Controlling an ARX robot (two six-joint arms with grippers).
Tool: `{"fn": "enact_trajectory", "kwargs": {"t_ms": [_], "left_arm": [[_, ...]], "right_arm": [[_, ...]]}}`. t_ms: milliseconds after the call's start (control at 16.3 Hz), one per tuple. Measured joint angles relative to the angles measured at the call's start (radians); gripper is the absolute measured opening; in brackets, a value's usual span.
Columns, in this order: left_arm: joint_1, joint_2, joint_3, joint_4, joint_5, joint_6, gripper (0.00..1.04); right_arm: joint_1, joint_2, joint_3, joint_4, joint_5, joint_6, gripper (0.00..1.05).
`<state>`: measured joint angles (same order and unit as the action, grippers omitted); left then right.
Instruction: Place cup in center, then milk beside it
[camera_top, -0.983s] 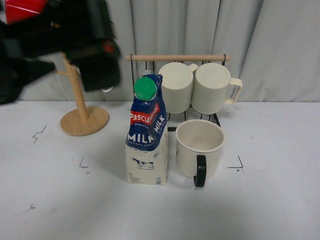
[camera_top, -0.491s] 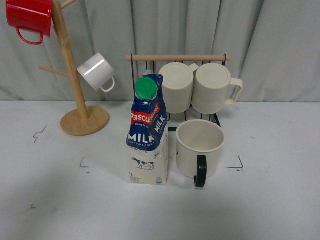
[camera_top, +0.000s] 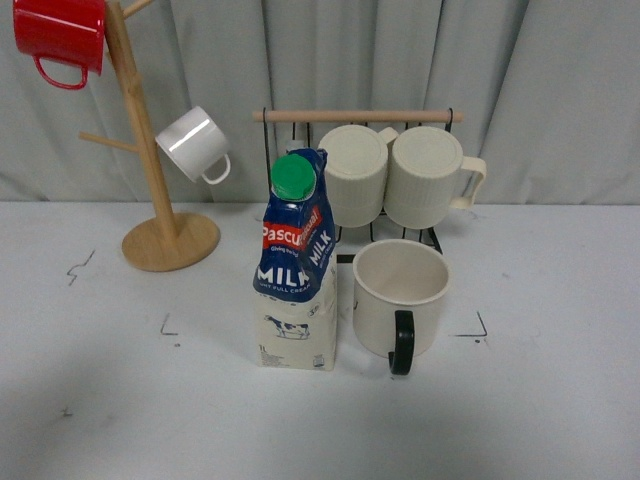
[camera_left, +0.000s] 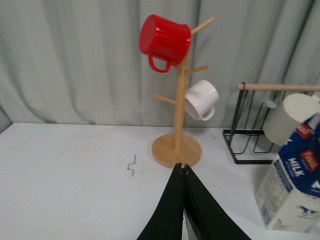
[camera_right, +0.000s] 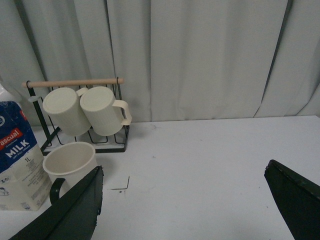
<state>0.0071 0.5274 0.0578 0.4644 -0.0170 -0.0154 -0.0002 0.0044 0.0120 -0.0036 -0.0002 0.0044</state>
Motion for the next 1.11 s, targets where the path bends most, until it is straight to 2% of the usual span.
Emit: {"fn": "enact_trajectory", "kwargs": {"t_ms": [123,246,430,799,860,922,1106], "left_arm": [[-0.011,-0.057,-0.014,-0.045,0.018,0.001,0.02],[-0.01,-0.086,-0.046,-0.013,0.016,0.001,0.02],[-0.009,-0.262,-0.047,-0.199,0.017,0.001,0.02],[-0.009,-0.367,-0.047,-0.312,0.017,0.001,0.02],[-0.009,-0.442,-0.046,-0.431,0.018,0.001,0.02],[-0.009,-0.509,-0.047,-0.476,0.017,0.001,0.02],[-0.009,-0.519,-0.047,-0.47,0.017,0.001,0.02]], "right_arm": [[0.0,0.0,0.0,0.0,0.0,0.0,0.98],[0.0,0.0,0.0,0.0,0.0,0.0,0.98],[0.0,0.0,0.0,0.0,0.0,0.0,0.98],[0.0,0.0,0.0,0.0,0.0,0.0,0.98],[0.0,0.0,0.0,0.0,0.0,0.0,0.98],[0.0,0.0,0.0,0.0,0.0,0.0,0.98],[0.0,0.0,0.0,0.0,0.0,0.0,0.98]]}}
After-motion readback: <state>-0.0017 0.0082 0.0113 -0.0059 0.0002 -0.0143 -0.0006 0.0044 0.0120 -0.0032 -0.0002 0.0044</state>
